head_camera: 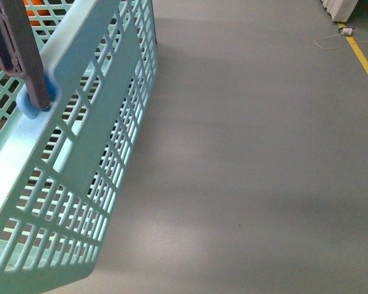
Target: Pick lemon and mango into basket
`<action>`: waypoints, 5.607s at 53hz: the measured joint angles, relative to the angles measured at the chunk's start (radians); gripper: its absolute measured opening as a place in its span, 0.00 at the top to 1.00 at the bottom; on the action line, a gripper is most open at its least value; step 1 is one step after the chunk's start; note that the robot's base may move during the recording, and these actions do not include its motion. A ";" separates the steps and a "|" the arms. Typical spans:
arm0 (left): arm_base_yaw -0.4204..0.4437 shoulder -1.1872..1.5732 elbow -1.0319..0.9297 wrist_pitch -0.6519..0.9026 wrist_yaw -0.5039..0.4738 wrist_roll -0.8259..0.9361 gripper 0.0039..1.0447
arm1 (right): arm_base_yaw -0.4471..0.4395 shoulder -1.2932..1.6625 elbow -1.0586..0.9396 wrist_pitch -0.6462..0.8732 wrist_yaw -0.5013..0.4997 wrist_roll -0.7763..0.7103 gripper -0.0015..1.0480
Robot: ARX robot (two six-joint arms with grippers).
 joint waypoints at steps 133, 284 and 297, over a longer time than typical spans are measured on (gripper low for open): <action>-0.002 0.001 -0.001 0.000 -0.003 0.000 0.96 | 0.000 -0.001 -0.001 0.000 0.000 0.000 0.08; -0.180 0.251 0.177 -0.039 -0.079 0.876 0.96 | -0.001 0.000 -0.002 0.000 -0.002 0.000 0.08; -0.407 0.504 0.436 -0.016 0.100 0.824 0.96 | -0.001 0.000 -0.002 0.000 -0.001 0.000 0.08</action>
